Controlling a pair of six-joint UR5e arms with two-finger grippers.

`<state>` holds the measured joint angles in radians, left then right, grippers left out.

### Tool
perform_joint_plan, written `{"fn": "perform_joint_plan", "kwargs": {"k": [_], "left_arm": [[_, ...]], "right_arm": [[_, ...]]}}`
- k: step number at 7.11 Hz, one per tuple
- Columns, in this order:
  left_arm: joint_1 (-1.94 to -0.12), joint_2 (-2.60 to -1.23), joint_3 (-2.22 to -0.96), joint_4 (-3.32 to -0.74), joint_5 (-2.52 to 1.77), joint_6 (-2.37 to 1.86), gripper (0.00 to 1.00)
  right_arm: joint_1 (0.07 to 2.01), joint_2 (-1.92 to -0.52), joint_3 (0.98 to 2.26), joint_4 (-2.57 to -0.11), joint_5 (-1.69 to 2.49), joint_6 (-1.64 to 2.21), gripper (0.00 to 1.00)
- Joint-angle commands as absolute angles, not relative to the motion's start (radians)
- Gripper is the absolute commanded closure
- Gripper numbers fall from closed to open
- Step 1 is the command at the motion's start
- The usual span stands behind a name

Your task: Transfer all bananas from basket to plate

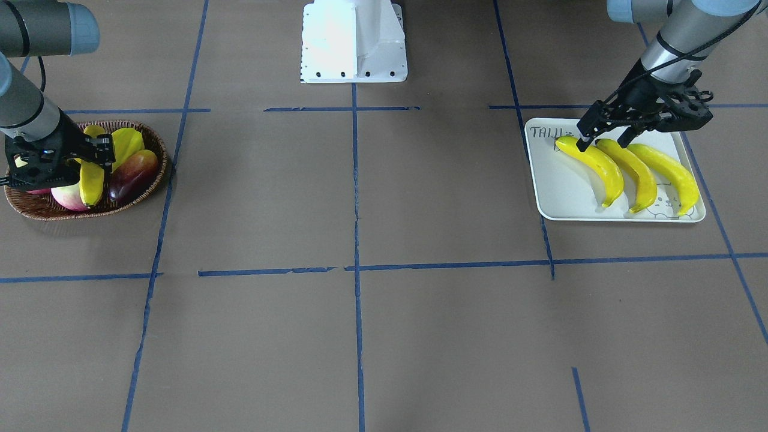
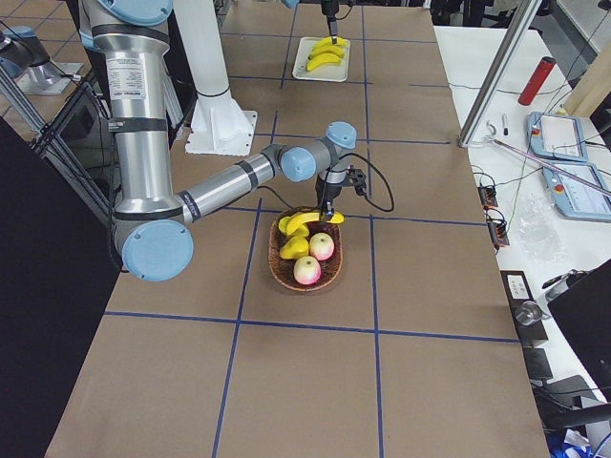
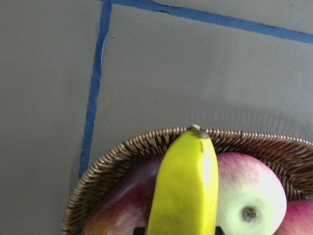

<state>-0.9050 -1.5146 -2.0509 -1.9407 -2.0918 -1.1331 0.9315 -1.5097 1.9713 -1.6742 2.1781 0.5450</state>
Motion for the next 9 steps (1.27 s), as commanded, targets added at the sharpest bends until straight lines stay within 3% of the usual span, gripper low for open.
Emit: {"fn": "perform_joint_plan", "kwargs": {"k": [1, 3, 6, 9], "left_arm": [[-0.905, -1.516, -2.054, -1.94, -2.094, -1.134, 0.0], [-0.902, -1.566, -2.081, -1.855, -2.13, -1.149, 0.0], [-0.887, -1.854, -2.079, -1.617, -2.192, -1.435, 0.0], [-0.879, -2.021, -2.04, -1.64, -2.237, -1.896, 0.0]], "right_arm": [[0.959, -1.487, 2.093, -1.823, 2.183, 0.541, 1.0], [0.962, -1.331, 2.141, -1.861, 2.184, 0.659, 1.0], [0.944, -1.051, 2.132, -1.78, 2.058, 0.973, 1.0], [0.699, -1.048, 2.125, -1.415, 1.527, 1.14, 1.0]]}}
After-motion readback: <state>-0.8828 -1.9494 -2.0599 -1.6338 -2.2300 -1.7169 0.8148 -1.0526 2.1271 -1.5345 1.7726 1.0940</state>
